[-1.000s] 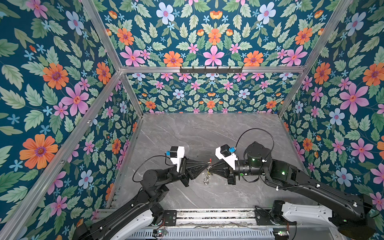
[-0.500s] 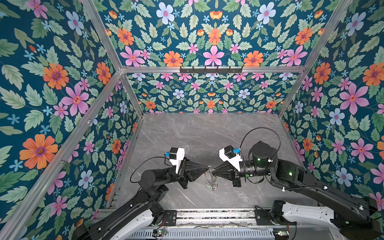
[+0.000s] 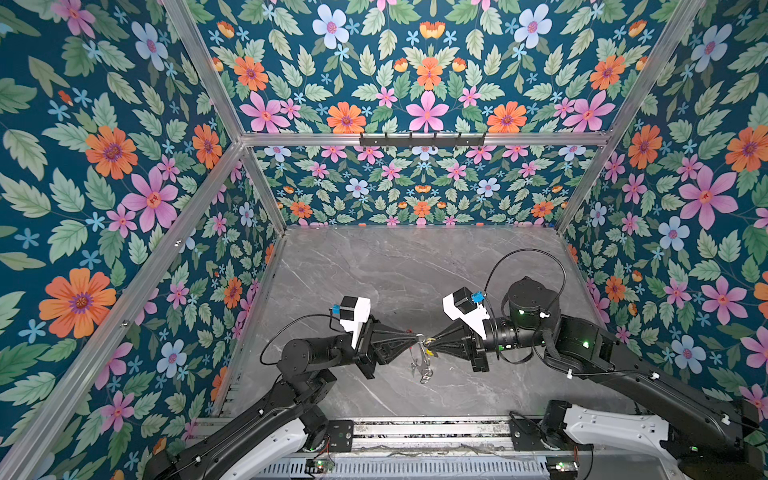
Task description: Remove the keys from the keyring
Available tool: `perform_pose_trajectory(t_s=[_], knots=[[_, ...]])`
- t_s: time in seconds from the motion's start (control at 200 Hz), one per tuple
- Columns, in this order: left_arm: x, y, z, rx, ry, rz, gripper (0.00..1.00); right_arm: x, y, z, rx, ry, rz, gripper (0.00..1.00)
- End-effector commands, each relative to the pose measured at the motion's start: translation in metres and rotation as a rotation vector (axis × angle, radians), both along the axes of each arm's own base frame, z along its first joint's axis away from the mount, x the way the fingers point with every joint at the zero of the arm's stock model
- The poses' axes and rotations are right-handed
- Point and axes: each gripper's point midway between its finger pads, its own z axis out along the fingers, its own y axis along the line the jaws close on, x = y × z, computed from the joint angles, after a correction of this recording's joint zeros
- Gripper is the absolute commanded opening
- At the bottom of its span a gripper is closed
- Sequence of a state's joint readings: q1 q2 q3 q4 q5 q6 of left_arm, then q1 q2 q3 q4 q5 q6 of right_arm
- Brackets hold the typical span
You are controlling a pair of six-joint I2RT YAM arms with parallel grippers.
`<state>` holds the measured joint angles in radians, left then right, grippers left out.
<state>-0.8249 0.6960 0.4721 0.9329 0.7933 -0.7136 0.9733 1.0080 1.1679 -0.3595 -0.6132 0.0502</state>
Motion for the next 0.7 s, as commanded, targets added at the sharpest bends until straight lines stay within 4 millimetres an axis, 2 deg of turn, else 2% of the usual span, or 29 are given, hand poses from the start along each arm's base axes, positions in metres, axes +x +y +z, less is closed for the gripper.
perform_pose_trajectory(t_s=[0.0, 0.245, 0.5, 0.695], knots=[[-0.016, 0.010, 0.014, -0.061, -0.088, -0.032, 0.00, -0.002, -0.003, 0.002, -0.003, 0.036, 0.029, 0.00], [-0.020, 0.010, 0.013, -0.066, -0.090, -0.064, 0.00, -0.001, -0.002, 0.001, -0.011, 0.059, 0.066, 0.00], [-0.034, 0.021, 0.024, -0.150, -0.100, -0.148, 0.00, 0.000, -0.002, 0.001, -0.009, 0.088, 0.112, 0.00], [-0.037, 0.027, 0.031, -0.211, -0.088, -0.187, 0.00, 0.001, 0.000, -0.002, -0.017, 0.095, 0.112, 0.00]])
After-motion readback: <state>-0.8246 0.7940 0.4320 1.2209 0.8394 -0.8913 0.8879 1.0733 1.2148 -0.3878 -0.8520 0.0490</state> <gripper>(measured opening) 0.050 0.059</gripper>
